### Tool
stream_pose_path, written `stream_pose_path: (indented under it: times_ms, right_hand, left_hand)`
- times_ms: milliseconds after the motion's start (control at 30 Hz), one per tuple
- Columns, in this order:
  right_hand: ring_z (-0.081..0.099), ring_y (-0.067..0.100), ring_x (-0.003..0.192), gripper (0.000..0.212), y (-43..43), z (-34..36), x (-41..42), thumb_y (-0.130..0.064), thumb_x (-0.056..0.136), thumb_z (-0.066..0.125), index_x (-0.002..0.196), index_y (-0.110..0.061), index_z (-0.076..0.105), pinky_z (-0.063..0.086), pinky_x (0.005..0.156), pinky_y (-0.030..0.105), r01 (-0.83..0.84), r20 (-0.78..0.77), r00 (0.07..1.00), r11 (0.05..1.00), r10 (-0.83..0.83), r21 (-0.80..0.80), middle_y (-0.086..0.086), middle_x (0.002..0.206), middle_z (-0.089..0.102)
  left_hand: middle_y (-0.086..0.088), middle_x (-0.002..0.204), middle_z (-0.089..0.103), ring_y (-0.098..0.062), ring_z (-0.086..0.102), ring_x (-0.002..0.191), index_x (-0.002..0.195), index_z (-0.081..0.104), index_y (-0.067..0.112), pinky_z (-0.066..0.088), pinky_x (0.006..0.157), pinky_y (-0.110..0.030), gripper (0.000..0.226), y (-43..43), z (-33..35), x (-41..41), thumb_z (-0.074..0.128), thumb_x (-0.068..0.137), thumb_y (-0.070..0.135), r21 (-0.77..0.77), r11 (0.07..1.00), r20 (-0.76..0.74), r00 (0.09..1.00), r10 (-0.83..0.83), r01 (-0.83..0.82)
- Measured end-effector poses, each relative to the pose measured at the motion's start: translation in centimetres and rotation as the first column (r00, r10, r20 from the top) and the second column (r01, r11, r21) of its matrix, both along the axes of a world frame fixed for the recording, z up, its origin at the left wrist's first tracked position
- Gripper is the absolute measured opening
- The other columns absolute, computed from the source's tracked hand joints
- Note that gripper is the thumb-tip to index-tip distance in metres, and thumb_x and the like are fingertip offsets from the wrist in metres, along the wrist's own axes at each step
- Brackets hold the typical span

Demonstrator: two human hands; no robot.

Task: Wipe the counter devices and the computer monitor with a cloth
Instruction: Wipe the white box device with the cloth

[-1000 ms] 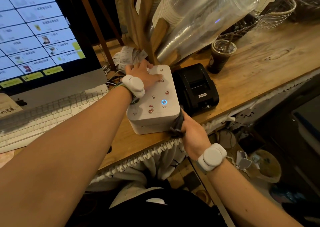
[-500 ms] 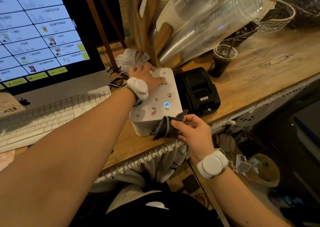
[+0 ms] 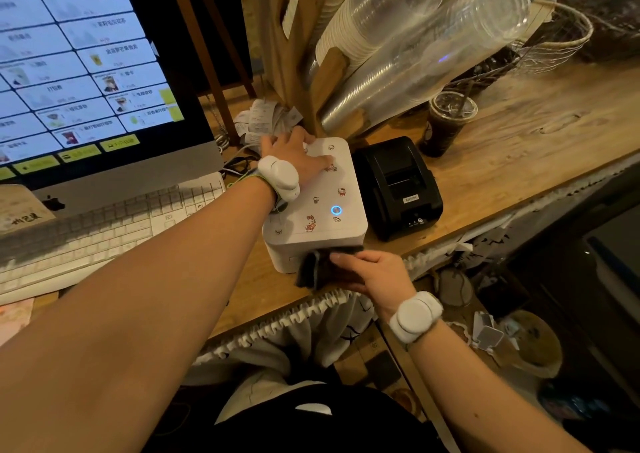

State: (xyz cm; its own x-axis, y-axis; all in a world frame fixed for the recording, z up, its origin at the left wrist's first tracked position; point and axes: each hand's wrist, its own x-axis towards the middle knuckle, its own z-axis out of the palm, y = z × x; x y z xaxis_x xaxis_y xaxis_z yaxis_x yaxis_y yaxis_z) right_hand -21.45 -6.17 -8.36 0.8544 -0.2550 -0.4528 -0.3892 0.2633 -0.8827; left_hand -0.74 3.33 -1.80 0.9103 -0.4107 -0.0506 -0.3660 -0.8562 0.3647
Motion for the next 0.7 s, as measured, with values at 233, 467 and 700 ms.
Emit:
stream_pose_path:
  times_ms: [233,467,700]
  right_hand:
    - [0.074,0.027,0.096,0.026,1.2,1.6,1.1,-0.030,0.080,0.079,0.096,-0.009,0.079,0.059,0.087,0.040,-0.056,0.114,0.992,0.998,0.053,0.024,0.010,0.096,0.077]
    - [0.073,0.023,0.099,0.026,2.5,-0.5,0.9,-0.024,0.079,0.080,0.099,-0.008,0.077,0.058,0.091,0.042,-0.101,0.002,0.995,0.994,0.101,-0.033,0.005,0.098,0.078]
    - [0.075,0.022,0.090,0.022,3.9,0.2,1.5,-0.026,0.078,0.081,0.090,-0.008,0.079,0.060,0.085,0.037,-0.051,0.058,0.997,0.998,0.053,-0.044,0.006,0.091,0.078]
  left_hand:
    - [0.000,0.142,0.047,-0.024,0.039,0.134,0.137,0.043,0.027,0.018,0.111,-0.038,0.059,0.1,0.0,0.1,0.050,0.089,0.061,0.003,1.000,0.000,1.000,-0.010,0.010]
    - [0.001,0.143,0.045,-0.025,0.035,0.136,0.138,0.042,0.027,0.018,0.112,-0.038,0.058,0.1,0.5,-0.4,0.051,0.091,0.059,-0.008,1.000,-0.026,1.000,-0.009,0.009]
    - [0.001,0.142,0.046,-0.025,0.037,0.134,0.137,0.042,0.029,0.020,0.111,-0.039,0.059,0.2,0.0,0.2,0.050,0.089,0.062,0.000,1.000,-0.016,1.000,-0.024,0.024]
